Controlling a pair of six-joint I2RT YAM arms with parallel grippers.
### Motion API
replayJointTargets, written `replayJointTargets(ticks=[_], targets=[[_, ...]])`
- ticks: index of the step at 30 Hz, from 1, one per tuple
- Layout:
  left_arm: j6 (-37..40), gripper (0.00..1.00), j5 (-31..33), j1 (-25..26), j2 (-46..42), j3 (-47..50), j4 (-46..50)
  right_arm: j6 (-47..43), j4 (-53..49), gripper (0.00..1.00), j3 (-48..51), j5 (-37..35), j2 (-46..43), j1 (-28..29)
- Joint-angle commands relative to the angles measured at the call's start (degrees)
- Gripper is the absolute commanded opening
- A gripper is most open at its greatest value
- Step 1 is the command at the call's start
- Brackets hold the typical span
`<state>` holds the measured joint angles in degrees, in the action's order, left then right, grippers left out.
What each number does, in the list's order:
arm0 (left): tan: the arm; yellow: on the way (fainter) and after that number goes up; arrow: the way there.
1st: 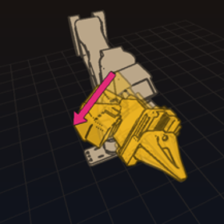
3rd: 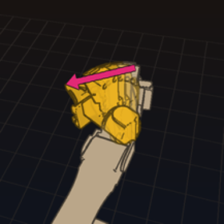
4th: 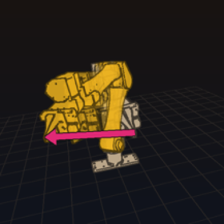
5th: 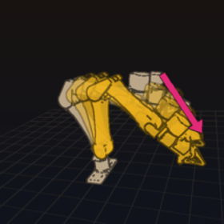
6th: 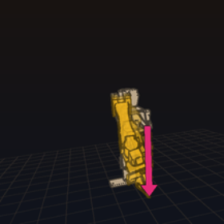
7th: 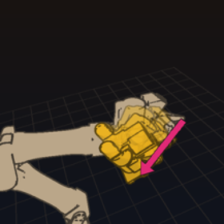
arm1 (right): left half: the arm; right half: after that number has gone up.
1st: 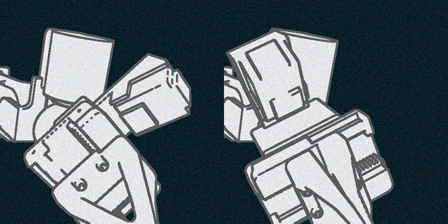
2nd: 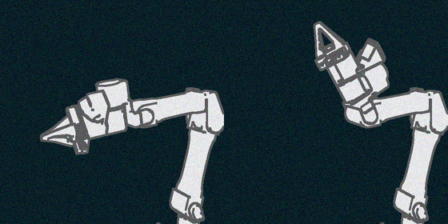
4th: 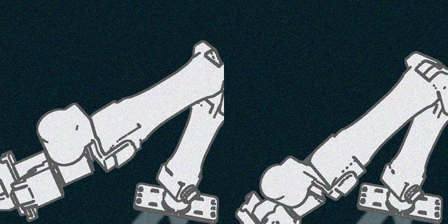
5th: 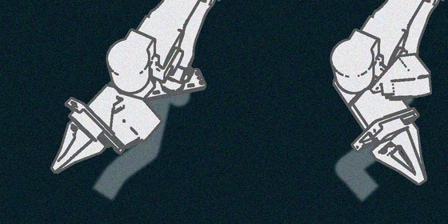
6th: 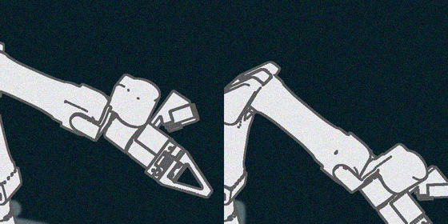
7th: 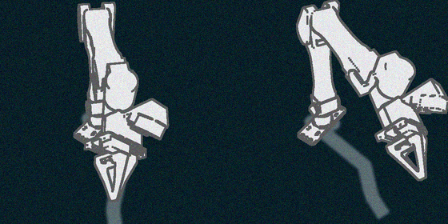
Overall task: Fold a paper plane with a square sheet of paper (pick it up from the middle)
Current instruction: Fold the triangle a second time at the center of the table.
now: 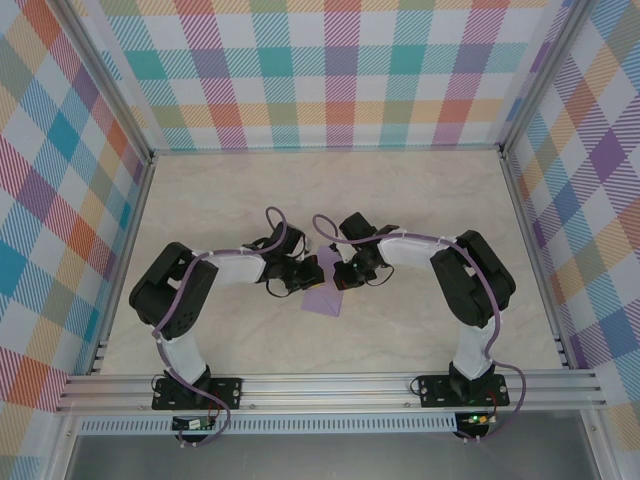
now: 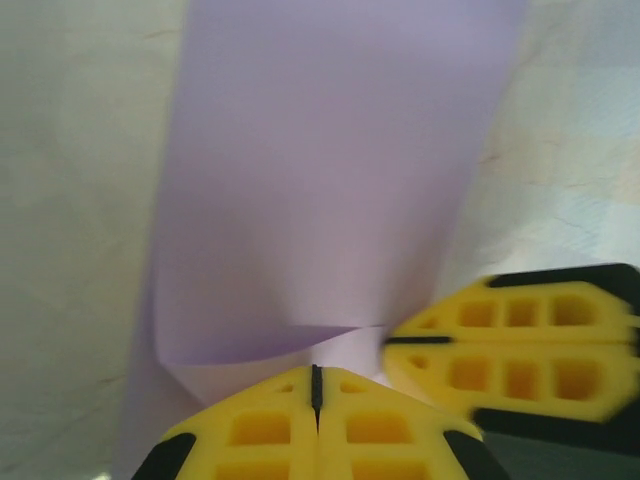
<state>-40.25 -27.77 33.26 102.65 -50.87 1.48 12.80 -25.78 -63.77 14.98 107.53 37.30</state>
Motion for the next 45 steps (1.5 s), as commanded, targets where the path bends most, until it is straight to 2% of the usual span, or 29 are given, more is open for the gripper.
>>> replayJointTargets(ticks=[1,8,12,15,19,22,34,45], targets=[[0.24,0.00,3.73,-0.12,0.88,0.48,3.79,-0.02,-2.16,0.00,1.85,-4.95,2.59,-0.03],[1.21,0.00,7.24,0.56,2.08,0.85,7.58,5.52,0.75,0.02,1.22,1.23,-5.76,-0.03],[1.03,0.00,7.56,0.93,2.90,2.39,6.86,13.73,3.63,0.09,3.82,4.09,-11.78,0.44],[0.77,0.00,7.85,1.02,2.99,3.43,6.03,19.99,6.01,0.10,6.55,4.90,-13.74,2.91],[0.66,0.00,7.99,1.11,3.15,3.90,5.83,25.33,5.86,0.03,6.80,1.75,-12.64,7.76],[0.52,0.00,8.27,1.07,3.17,4.00,5.98,27.72,6.57,0.00,6.47,0.56,-10.43,9.09],[-0.79,0.00,9.55,1.11,3.41,4.33,6.00,29.39,6.54,0.00,4.97,-1.51,-4.61,10.77],[-0.82,0.00,10.79,1.07,4.70,3.56,7.31,26.32,0.94,0.00,4.71,-4.89,-4.77,10.95]])
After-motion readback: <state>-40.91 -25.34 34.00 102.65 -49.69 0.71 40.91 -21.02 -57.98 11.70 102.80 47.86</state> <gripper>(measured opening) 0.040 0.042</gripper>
